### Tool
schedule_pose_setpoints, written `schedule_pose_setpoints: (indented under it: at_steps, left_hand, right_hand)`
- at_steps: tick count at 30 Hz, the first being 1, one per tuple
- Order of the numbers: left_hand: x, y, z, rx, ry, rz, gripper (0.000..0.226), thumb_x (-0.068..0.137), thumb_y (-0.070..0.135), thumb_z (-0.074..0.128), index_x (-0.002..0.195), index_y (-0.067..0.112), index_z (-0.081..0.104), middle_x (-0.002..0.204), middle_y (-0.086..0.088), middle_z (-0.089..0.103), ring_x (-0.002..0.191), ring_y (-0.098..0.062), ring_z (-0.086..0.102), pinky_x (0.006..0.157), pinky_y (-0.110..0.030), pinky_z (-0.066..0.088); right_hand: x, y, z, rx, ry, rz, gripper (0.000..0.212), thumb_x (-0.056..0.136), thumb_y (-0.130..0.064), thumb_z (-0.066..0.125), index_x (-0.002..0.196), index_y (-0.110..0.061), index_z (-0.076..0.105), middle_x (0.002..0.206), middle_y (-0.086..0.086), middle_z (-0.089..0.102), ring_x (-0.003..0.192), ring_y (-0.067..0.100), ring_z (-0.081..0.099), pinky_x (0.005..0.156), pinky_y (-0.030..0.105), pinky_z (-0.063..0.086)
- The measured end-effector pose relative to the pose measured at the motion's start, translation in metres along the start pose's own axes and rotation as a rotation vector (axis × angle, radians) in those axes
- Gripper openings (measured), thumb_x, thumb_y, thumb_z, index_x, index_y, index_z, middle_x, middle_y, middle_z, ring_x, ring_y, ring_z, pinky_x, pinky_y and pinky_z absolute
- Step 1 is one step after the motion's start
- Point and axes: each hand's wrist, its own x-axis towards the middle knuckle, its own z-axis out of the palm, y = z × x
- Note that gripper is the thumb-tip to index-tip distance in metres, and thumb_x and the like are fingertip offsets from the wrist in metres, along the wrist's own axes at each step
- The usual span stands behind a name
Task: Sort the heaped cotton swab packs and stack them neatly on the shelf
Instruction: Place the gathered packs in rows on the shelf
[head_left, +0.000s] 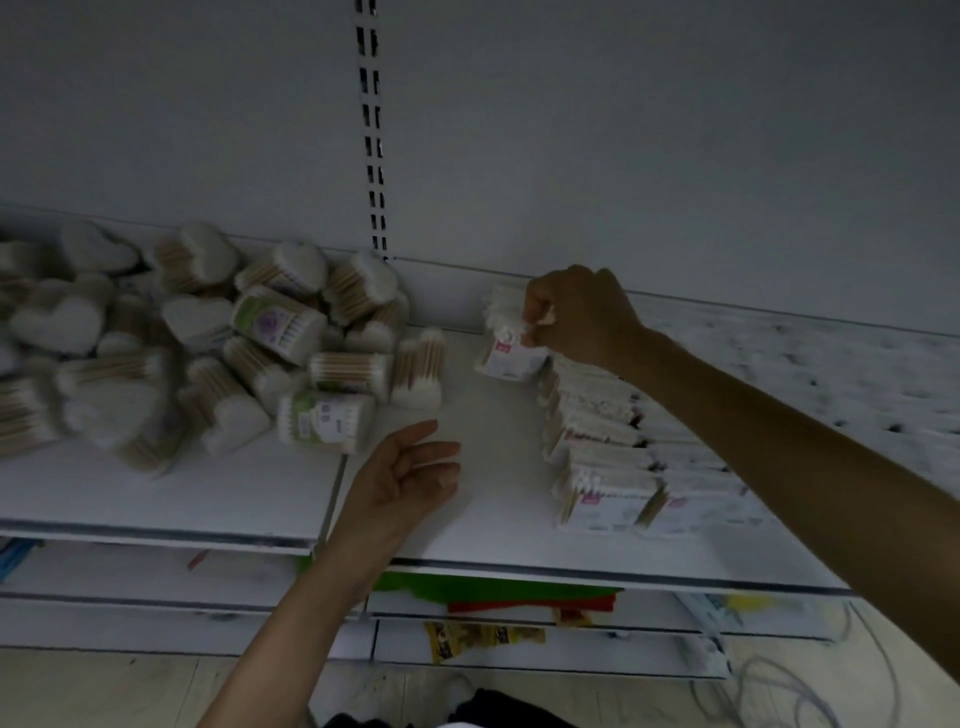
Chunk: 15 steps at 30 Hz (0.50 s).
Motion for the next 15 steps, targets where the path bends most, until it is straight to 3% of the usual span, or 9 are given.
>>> schedule_pose_setpoints:
  at_steps: [3,7,9,11,13,15]
  left_hand:
    - [-0.002,0.001,0.003,0.003,0.046,0.016,0.065,0.055,0.025,0.078,0.117,0.019,0.058,0.102,0.000,0.073,0.093,-0.013,0.068,0.081,-0.024,0.055]
    - [-0.003,0.000,0.005,0.024,0.078,0.017,0.051,0.069,0.007,0.074,0.116,0.019,0.058,0.101,0.001,0.073,0.093,-0.012,0.068,0.081,-0.023,0.055]
    - [-0.004,0.003,0.007,0.012,0.084,0.002,0.042,0.082,-0.005,0.067,0.116,0.018,0.059,0.103,0.000,0.072,0.094,-0.011,0.068,0.081,-0.022,0.055]
    - [-0.005,0.005,0.009,0.006,0.086,-0.015,0.036,0.087,-0.005,0.058,0.114,0.017,0.060,0.104,-0.001,0.071,0.095,-0.012,0.068,0.082,-0.022,0.055]
    - [-0.010,0.009,0.013,-0.005,0.097,-0.013,0.034,0.082,0.004,0.060,0.113,0.017,0.061,0.102,0.000,0.072,0.096,-0.013,0.068,0.084,-0.021,0.054]
    - [-0.016,0.013,0.013,-0.009,0.113,0.002,0.036,0.077,0.011,0.062,0.112,0.016,0.062,0.100,0.000,0.073,0.096,-0.014,0.068,0.084,-0.021,0.054]
  right_hand:
    - [0.005,-0.004,0.014,-0.213,0.000,-0.042,0.015,0.086,-0.028,0.065,0.100,-0.024,0.065,0.110,-0.002,0.064,0.105,0.020,0.055,0.092,0.032,0.027]
    - [0.004,-0.008,0.019,-0.484,0.045,-0.086,0.012,0.081,-0.026,0.067,0.093,-0.027,0.068,0.094,-0.005,0.067,0.092,0.017,0.058,0.090,0.032,0.027]
    - [-0.002,-0.013,0.021,-0.652,0.097,-0.121,0.022,0.050,-0.033,0.083,0.064,-0.027,0.067,0.065,-0.005,0.063,0.069,0.017,0.059,0.079,0.032,0.027]
    - [-0.008,-0.017,0.021,-0.667,0.097,-0.195,0.034,0.023,-0.027,0.086,0.045,-0.023,0.060,0.048,-0.003,0.055,0.053,0.019,0.056,0.071,0.032,0.026]
    - [-0.015,-0.022,0.017,-0.646,0.157,-0.148,0.033,0.030,-0.034,0.087,0.052,-0.023,0.064,0.055,-0.002,0.058,0.060,0.020,0.059,0.073,0.030,0.031]
    - [-0.025,-0.035,0.008,-0.577,0.213,-0.138,0.032,0.060,-0.044,0.081,0.079,-0.022,0.070,0.080,0.002,0.065,0.081,0.023,0.061,0.077,0.029,0.039]
